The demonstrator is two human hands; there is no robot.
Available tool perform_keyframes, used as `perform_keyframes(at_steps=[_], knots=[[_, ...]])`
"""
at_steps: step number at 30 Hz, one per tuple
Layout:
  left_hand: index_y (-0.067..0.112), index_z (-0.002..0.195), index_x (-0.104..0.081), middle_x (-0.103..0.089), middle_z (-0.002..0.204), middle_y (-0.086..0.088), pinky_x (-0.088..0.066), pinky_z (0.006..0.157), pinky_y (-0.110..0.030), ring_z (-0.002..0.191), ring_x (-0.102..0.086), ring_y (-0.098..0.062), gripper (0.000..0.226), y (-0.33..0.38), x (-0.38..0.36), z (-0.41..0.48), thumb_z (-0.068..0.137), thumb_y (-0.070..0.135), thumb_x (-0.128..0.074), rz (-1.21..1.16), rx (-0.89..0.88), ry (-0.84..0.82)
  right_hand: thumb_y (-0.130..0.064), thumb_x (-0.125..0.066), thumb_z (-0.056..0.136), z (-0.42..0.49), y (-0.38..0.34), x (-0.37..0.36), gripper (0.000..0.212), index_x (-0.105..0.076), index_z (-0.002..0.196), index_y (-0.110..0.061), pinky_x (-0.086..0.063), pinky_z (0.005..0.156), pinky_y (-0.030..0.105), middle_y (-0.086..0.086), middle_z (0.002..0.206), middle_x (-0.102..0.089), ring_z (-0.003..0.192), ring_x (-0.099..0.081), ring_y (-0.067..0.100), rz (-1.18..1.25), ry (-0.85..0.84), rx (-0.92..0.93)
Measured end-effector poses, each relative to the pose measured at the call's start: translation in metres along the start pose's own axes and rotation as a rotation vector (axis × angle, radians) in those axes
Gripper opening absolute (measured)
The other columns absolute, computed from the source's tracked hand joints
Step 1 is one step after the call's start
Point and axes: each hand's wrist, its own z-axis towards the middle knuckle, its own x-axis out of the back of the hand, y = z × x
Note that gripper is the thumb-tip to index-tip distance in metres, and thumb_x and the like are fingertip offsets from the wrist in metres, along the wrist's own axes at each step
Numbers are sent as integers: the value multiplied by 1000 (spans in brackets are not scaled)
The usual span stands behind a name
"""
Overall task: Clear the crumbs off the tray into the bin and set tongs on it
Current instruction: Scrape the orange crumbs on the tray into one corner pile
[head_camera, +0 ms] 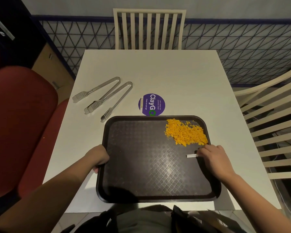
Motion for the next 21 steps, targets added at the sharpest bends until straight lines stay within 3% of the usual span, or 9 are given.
perform_keyframes(at_steps=[7,13,17,21], knots=[[0,111,-57,-68,100,-24,-61,73,-47,78,-73,-36,24,2,3,-3,91,13,-57,-45,-5,-30,-2,-74,71,52,7,-11,21,-69,80,-20,-32,63,29,0,76,-66,72,-61,26,10,90,-17],[2,109,-60,-70,95,-22,-62,63,-48,69,-74,-35,28,-3,1,5,85,15,-59,-31,-22,-61,-5,-73,75,49,-1,-6,13,-69,78,-18,-37,59,30,1,73,-66,67,-60,27,94,129,-16],[1,108,-60,-70,93,-24,-62,62,-48,67,-74,-36,27,-4,2,7,84,14,-57,-25,-17,-60,-14,-73,76,30,-31,-13,11,-69,83,-22,-47,68,34,-6,80,-67,77,-62,19,98,50,108],[0,110,-58,-69,97,-25,-61,64,-49,68,-74,-37,26,-2,2,5,87,12,-58,-7,1,-48,-16,-72,78,43,-36,-21,14,-70,89,-24,-40,69,32,-7,82,-67,80,-61,18,53,44,56]])
